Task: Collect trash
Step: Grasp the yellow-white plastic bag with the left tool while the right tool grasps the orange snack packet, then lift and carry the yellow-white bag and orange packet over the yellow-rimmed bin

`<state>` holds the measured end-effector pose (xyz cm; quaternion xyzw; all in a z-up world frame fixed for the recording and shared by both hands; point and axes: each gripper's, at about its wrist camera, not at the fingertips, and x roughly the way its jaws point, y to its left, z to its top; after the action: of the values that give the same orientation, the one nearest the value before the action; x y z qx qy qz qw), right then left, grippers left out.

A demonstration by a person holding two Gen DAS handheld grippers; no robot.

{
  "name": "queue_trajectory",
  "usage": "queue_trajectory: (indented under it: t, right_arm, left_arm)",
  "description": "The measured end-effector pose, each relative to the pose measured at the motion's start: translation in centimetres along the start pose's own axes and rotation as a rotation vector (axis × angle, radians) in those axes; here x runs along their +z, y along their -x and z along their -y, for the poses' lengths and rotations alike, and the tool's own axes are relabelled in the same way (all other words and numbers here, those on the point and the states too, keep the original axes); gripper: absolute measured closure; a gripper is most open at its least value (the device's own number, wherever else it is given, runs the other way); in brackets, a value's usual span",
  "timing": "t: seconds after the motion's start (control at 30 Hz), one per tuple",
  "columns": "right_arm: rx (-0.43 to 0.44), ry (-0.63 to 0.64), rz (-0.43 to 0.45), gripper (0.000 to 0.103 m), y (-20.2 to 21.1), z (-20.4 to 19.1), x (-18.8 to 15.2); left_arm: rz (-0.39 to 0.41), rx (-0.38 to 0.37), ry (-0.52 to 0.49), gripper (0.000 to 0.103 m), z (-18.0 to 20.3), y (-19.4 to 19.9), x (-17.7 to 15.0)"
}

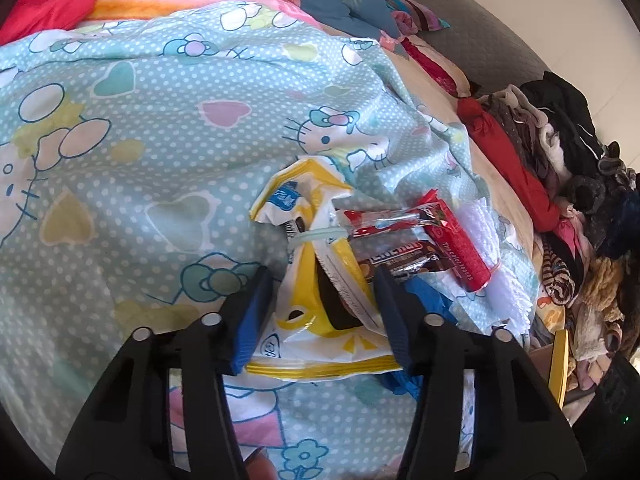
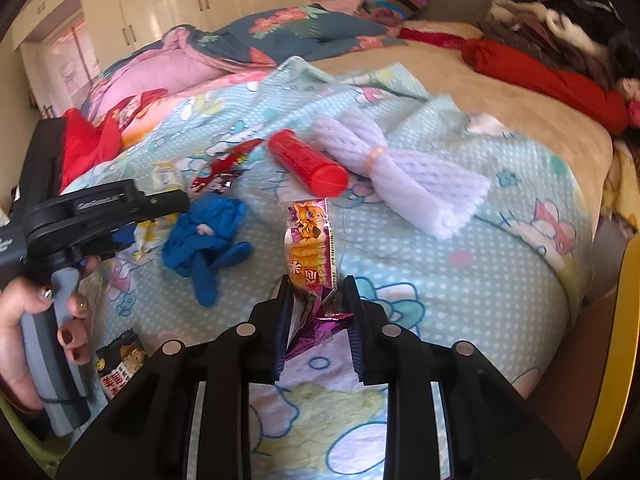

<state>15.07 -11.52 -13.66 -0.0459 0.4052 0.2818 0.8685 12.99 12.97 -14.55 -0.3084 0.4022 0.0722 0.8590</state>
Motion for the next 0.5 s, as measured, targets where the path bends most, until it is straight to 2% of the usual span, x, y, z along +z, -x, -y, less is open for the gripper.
queue_trajectory:
  t: [0.23,0.5]
  right_arm:
    - [0.013,0.007,0.032,0.080,0.7,0.0,0.0]
    - [0.030,-0.003,0.073,0.082,1.7,0.0,-0.2]
  left_arm:
    - [0.015,-0.011,-0.013,0.065,0.1,1.0,0.2]
    - [0.093,-0.028,-0.089,0.065,1.4,3.7,0.7]
